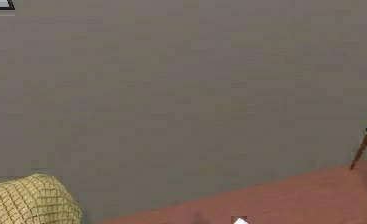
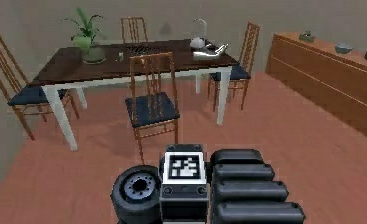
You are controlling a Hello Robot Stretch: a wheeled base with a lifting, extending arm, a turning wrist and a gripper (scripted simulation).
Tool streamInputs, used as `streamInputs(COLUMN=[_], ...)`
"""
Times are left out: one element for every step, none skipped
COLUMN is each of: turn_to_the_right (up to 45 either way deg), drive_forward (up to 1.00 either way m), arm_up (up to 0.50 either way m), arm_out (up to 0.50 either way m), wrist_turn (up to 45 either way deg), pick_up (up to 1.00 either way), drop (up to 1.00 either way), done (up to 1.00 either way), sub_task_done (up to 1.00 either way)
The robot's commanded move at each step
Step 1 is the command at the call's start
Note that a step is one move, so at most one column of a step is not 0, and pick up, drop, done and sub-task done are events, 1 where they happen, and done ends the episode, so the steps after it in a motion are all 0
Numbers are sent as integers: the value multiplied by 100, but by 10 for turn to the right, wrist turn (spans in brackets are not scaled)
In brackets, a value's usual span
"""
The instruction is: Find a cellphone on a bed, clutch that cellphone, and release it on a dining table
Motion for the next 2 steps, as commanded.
streamInputs(turn_to_the_right=[450, 300], drive_forward=[0, 0], arm_up=[0, 0], arm_out=[0, 0], wrist_turn=[0, 0], pick_up=[0, 0], drop=[0, 0], done=[0, 0], sub_task_done=[0, 0])
